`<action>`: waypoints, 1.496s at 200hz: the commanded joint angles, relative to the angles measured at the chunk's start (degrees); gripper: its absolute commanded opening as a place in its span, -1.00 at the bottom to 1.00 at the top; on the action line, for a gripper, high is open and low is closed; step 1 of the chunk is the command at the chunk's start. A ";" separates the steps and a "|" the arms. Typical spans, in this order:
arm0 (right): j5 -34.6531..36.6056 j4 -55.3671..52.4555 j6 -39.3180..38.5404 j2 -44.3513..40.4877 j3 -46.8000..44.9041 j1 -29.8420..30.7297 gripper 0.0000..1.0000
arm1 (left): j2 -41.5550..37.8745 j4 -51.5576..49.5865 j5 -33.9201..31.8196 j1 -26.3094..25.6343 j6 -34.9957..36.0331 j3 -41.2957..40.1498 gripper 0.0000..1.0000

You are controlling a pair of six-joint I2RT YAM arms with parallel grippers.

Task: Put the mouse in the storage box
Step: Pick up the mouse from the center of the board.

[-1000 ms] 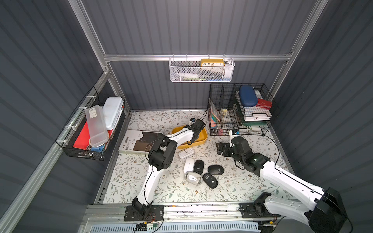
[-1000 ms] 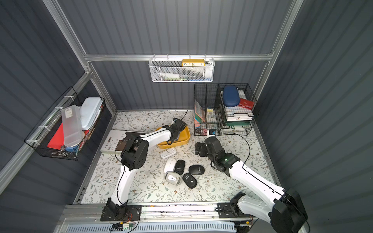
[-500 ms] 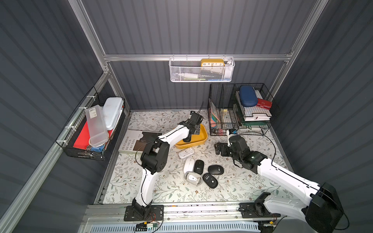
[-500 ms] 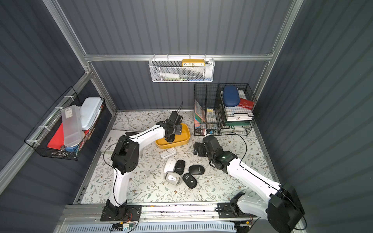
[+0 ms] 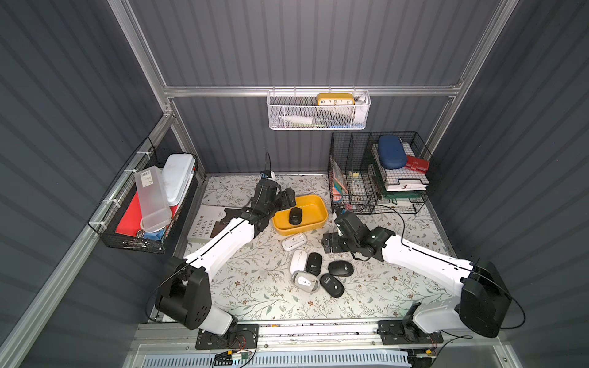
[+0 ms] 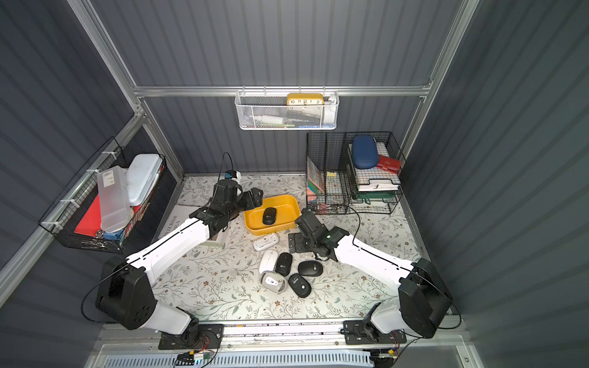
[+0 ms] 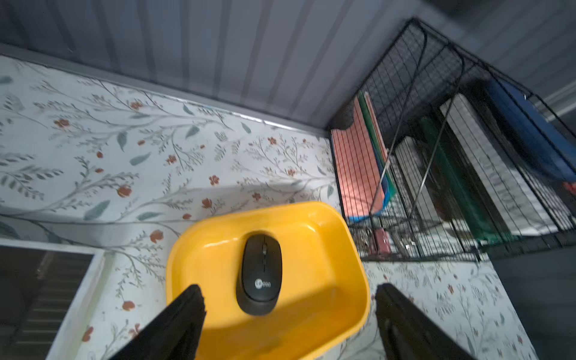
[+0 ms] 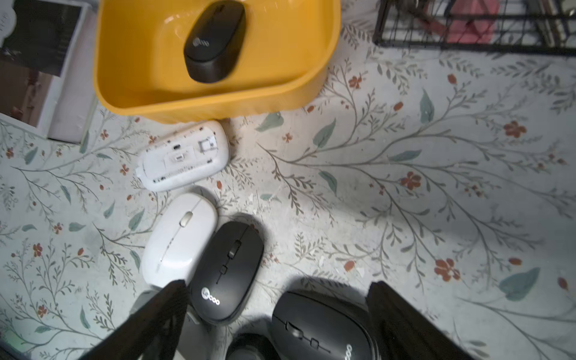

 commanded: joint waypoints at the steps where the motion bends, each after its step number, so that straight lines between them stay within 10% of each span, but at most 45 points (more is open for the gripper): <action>1: -1.87 -11.72 0.96 -1.02 0.24 0.76 0.89 | -2.39 1.93 5.63 -0.28 -2.18 -4.62 0.83; 83: -15.02 -12.27 5.43 -6.46 -9.87 6.06 0.85 | -1.54 4.96 5.56 -7.10 -3.76 -7.63 0.94; 299: -17.48 -9.62 -0.66 14.39 -3.49 7.68 0.26 | -0.72 4.65 3.00 -7.09 -3.28 -6.99 0.98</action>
